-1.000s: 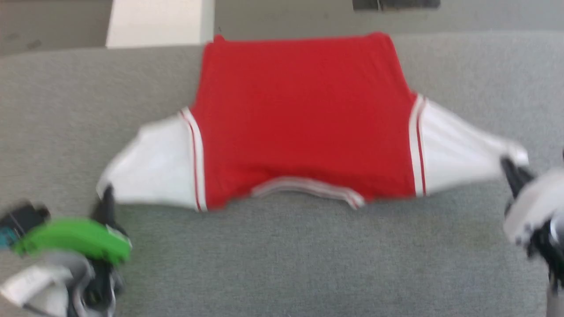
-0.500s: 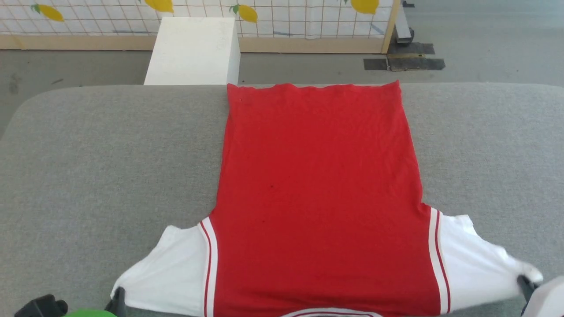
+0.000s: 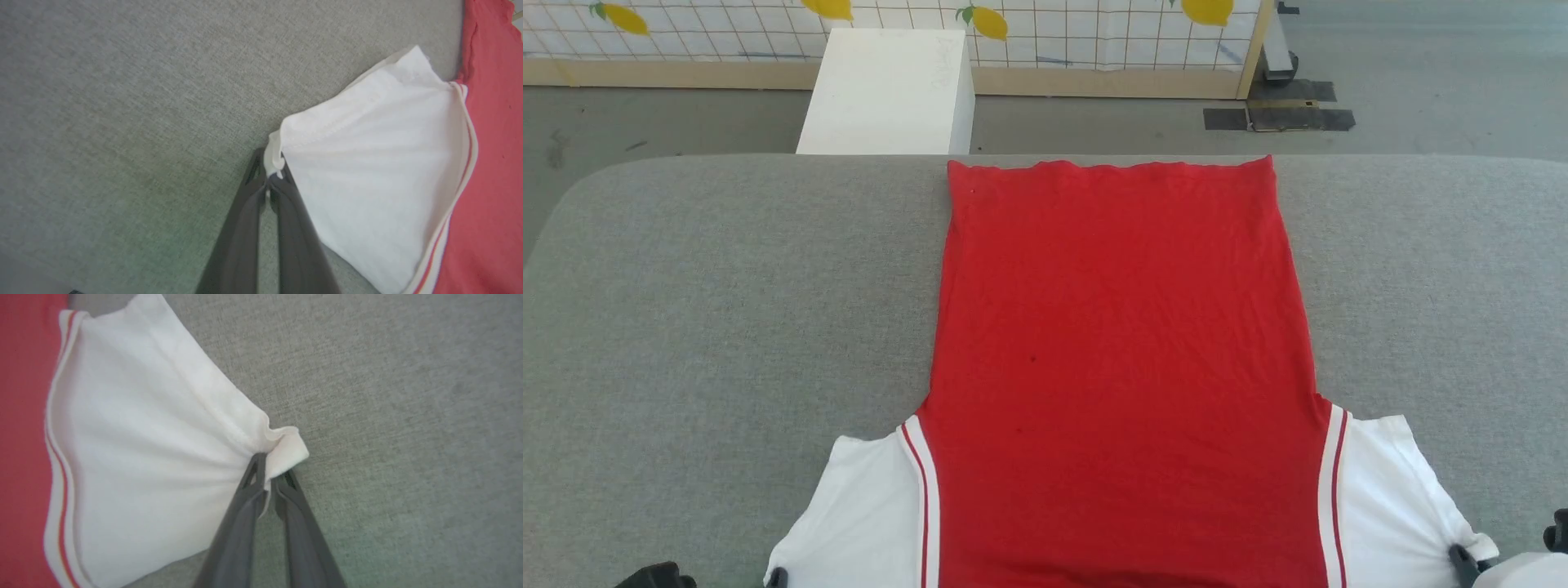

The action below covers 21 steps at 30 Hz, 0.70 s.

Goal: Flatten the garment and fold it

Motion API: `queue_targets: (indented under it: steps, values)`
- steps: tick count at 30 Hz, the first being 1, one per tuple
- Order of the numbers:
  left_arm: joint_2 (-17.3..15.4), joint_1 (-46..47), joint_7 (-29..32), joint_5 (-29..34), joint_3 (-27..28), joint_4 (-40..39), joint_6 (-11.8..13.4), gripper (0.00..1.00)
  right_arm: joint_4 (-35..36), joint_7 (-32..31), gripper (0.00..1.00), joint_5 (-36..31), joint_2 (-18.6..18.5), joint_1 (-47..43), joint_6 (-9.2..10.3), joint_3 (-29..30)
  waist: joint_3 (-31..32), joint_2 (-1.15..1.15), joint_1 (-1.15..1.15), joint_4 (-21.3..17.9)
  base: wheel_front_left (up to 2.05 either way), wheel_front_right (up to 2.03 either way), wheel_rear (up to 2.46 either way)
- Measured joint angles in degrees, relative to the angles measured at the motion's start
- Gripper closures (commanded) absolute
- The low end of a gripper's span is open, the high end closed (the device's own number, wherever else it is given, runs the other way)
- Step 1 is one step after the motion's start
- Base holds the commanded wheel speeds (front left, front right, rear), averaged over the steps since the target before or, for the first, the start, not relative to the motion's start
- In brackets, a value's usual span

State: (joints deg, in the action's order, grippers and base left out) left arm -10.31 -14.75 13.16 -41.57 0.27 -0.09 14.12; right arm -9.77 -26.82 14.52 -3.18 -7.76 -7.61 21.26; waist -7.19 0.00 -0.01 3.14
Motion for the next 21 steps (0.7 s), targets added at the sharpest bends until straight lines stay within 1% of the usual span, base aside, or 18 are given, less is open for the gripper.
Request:
queue_targets:
  steps: [4,7,10,13,16,21]
  values:
    - [0.0,0.7,-0.6,0.1,-0.5,0.5,-0.7,1.00,0.7,3.1,0.00,0.6,0.1,1.2,0.01,0.4,-0.2,0.00,0.00,0.6,0.00,0.00,0.00]
    - [0.0,1.0,-1.0,0.2,-0.9,0.5,-1.2,1.00,2.3,6.7,0.00,0.1,0.3,2.6,0.03,1.2,-0.5,0.00,0.00,1.1,0.00,0.00,0.00]
    - [0.0,1.7,-1.5,0.2,-1.1,0.4,-1.7,1.00,5.3,10.5,0.00,-1.3,0.3,5.7,0.03,1.4,-1.2,0.00,0.00,1.7,0.00,0.00,0.00]
    - [0.0,2.7,-2.1,0.3,-1.4,0.2,-2.2,1.00,6.8,13.4,0.00,-3.4,0.1,11.0,0.03,0.4,-2.1,0.00,0.00,2.2,0.00,0.00,0.00]
    - [0.0,3.7,-2.8,0.7,-2.0,-0.7,-2.8,1.00,6.0,15.1,0.00,-4.4,-1.8,17.5,0.03,-1.4,-3.4,0.00,0.00,2.8,0.00,0.00,0.00]
    - [-0.1,6.6,-3.8,1.6,-3.3,-3.5,-3.5,1.00,0.1,15.0,0.00,-5.0,-6.5,30.0,0.03,-4.5,-6.4,0.00,0.00,4.2,0.00,0.00,0.00]
